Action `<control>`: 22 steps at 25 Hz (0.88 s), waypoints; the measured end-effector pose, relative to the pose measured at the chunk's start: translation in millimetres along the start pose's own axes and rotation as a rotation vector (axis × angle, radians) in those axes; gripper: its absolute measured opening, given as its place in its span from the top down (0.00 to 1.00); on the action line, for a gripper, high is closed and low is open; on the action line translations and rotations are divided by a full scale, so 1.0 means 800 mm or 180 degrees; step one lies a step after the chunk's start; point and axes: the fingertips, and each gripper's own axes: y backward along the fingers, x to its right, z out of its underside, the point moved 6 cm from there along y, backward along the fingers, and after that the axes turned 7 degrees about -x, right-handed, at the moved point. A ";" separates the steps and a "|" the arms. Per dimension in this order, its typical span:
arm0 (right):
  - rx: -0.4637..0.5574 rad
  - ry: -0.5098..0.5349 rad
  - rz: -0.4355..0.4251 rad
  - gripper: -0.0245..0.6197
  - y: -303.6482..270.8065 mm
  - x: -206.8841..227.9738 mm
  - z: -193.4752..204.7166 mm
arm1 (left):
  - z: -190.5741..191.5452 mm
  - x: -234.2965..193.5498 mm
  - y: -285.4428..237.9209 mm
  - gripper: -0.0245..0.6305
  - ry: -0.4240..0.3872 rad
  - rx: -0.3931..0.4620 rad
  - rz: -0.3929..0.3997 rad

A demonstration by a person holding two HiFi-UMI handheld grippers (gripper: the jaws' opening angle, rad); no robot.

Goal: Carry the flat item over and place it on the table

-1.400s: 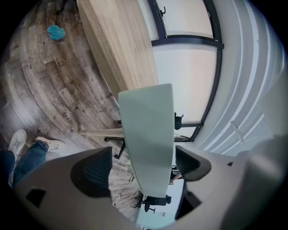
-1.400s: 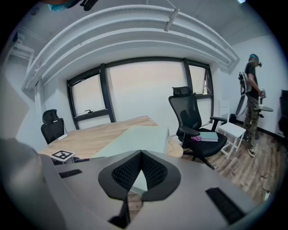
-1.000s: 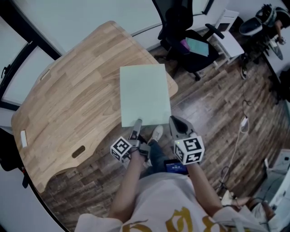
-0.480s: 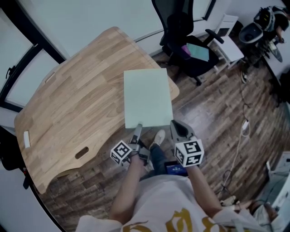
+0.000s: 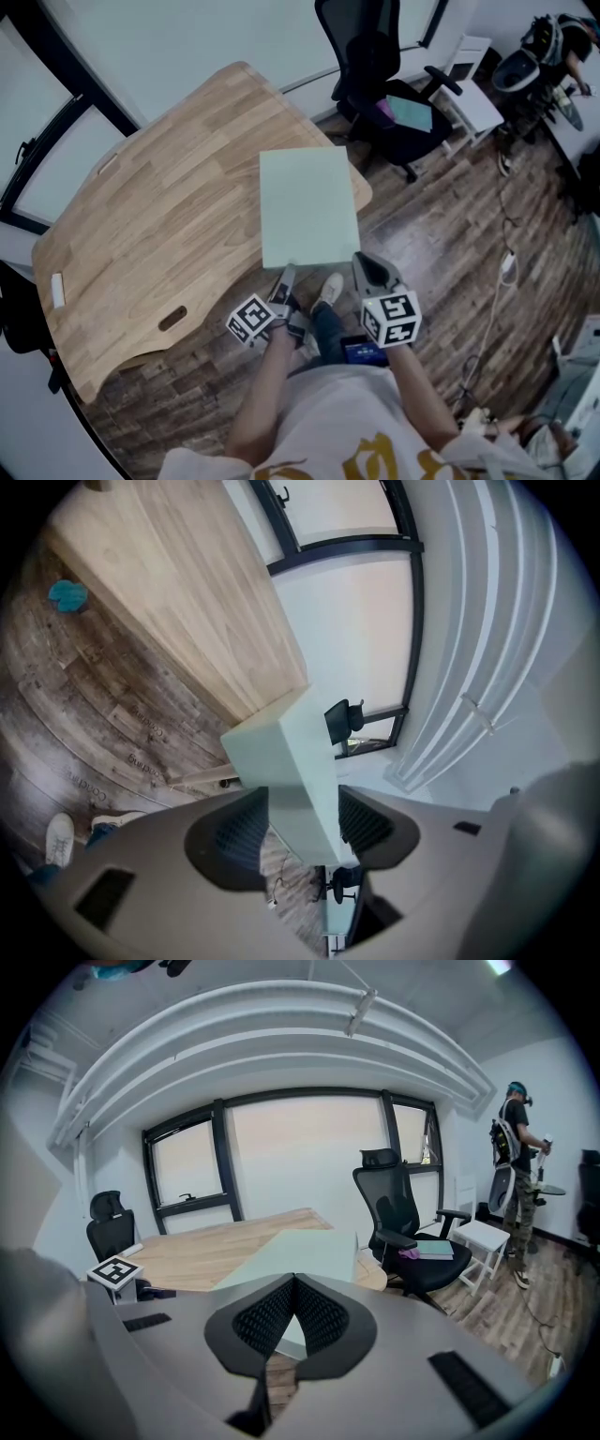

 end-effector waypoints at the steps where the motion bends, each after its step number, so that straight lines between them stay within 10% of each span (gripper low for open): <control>1: 0.0003 -0.0005 0.0012 0.96 -0.001 0.000 0.000 | 0.000 0.002 0.000 0.61 -0.0073 -0.0026 -0.0022; 5: 0.0000 0.0003 0.0012 0.96 -0.002 -0.001 -0.002 | -0.006 0.007 0.005 0.95 -0.0582 -0.0098 -0.0350; 22: 0.0032 0.0002 0.0009 0.96 -0.004 0.005 -0.009 | -0.048 0.084 0.004 0.96 -0.2623 0.0090 -0.0875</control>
